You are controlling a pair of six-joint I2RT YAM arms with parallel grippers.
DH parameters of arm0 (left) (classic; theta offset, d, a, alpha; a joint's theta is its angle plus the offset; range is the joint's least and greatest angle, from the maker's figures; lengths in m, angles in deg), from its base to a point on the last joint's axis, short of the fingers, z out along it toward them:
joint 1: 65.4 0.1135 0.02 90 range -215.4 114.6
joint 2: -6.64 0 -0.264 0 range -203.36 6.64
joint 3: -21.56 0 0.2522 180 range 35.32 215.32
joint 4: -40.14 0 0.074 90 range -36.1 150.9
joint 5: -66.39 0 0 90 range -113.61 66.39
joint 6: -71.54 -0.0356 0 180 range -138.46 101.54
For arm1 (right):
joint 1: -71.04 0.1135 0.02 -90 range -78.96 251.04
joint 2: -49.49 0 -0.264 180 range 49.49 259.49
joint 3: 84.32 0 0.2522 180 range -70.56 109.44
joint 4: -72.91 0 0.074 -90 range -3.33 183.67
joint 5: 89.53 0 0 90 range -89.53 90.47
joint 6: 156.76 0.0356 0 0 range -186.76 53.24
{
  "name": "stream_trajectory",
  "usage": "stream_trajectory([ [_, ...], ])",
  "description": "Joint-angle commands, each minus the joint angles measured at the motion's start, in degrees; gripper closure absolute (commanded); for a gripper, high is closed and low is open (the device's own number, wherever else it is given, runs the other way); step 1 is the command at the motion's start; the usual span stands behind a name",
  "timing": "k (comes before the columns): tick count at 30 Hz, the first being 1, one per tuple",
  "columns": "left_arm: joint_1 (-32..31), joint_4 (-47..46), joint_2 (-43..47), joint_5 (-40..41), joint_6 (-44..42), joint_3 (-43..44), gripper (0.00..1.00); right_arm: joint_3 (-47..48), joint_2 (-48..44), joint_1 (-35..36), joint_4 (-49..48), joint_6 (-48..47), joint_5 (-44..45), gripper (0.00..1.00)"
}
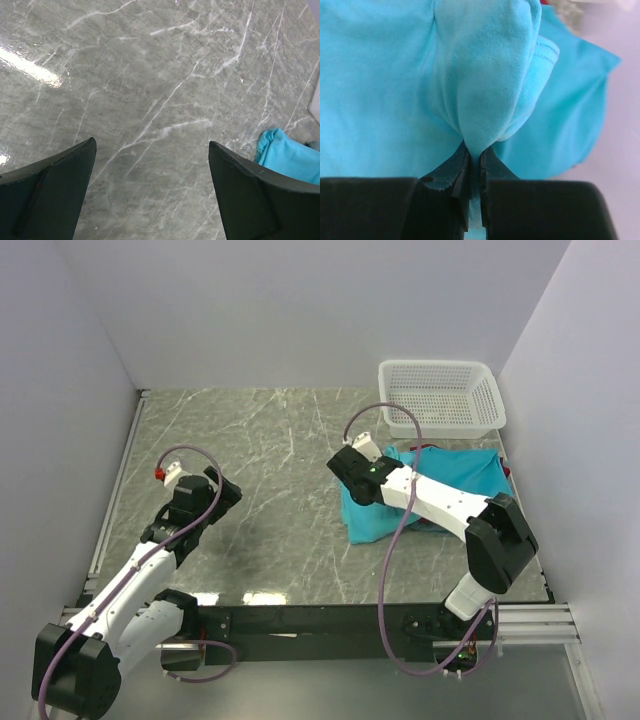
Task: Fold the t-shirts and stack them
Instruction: Neatly place the folded tshirt to the corner
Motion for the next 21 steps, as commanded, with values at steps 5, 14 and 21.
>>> stream_trajectory([
  [5, 0.34, -0.92, 0.52, 0.86, -0.47, -0.01, 0.01, 5.04, -4.63, -1.87, 5.78, -1.53, 10.01, 1.00],
  [14, 0.34, -1.10, -0.54, 1.03, -0.47, 0.17, 0.01, 7.24, -9.38, -4.42, 4.64, -7.59, 5.54, 1.00],
  [21, 0.43, -1.45, -1.24, 0.59, -0.65, 0.25, 0.01, 11.71, -11.76, -6.09, 5.87, -8.48, 1.94, 1.00],
])
